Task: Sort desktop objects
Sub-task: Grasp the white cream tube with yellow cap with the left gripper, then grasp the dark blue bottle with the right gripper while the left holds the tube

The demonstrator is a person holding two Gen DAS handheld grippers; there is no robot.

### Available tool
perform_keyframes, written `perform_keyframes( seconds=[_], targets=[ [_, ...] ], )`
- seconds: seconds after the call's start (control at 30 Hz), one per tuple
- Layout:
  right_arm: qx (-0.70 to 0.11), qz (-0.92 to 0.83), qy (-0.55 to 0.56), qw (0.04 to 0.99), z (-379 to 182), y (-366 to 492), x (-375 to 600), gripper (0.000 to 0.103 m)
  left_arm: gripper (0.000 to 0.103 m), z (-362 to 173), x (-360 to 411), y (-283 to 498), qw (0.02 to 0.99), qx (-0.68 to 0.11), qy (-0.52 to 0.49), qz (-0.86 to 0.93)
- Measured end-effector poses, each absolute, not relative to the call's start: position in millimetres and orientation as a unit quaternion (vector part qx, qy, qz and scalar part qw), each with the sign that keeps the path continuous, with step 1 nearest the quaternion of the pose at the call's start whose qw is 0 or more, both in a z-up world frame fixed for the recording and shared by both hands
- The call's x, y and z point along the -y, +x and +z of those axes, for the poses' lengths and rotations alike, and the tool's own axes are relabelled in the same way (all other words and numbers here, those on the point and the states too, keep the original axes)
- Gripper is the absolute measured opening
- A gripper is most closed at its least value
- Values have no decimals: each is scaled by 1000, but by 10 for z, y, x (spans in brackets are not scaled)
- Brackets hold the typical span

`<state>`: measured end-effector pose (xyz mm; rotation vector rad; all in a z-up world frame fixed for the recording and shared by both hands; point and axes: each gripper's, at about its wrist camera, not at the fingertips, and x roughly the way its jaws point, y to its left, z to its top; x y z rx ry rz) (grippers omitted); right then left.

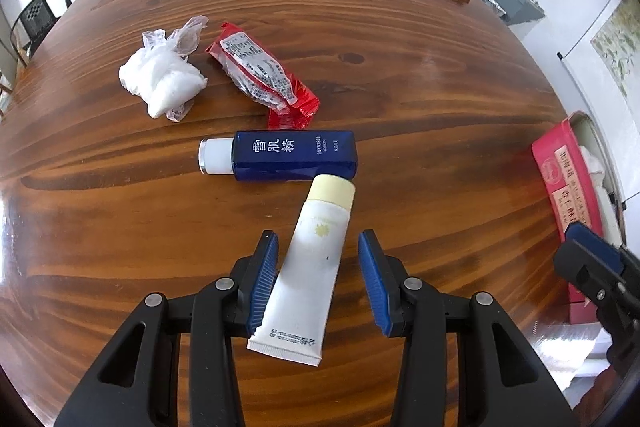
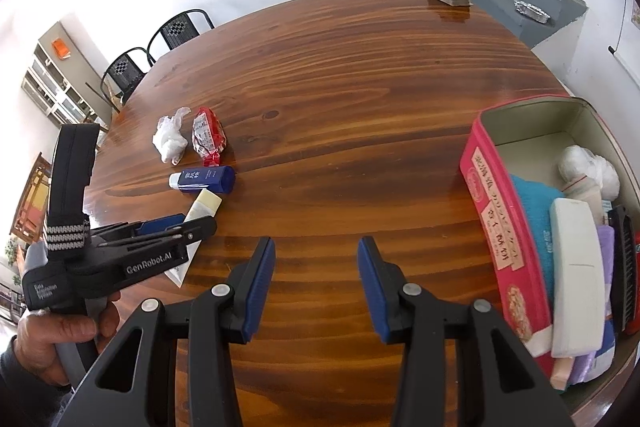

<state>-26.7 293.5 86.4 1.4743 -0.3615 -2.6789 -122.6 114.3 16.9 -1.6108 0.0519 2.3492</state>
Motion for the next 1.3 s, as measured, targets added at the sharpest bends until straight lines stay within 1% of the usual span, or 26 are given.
perform_keyframes(
  seconds=[0.13,0.17,0.23,0.67,0.93,1.0,1.13,1.3],
  targets=[
    [114,-868,482,35,820,-360,-2863,47,44,158,-1090,-1201,143,-23,-550,822],
    [114,-867,483,39,805,-394,-2832,47,33,164,-1055,-1191,145,-17,-550,823],
    [112,-867,483,48,786,-448,-2774,47,29,171,-983,-1175,143,-6,-552,822],
    [53,-863,481,145,618,-1057,-2091,47,29,225,-292,-1100,77,37,-551,830],
    [9,-861,475,182,488,-1462,-1796,47,29,248,-77,-1063,61,54,-550,831],
    [9,-855,482,191,418,-1521,-1778,47,29,244,-38,-1042,60,56,-550,831],
    [19,-845,491,211,355,-1498,-1764,47,29,236,-32,-1058,59,59,-551,830],
    [8,-833,503,232,316,-1359,-1698,47,29,209,-46,-1145,56,61,-554,828]
  ],
)
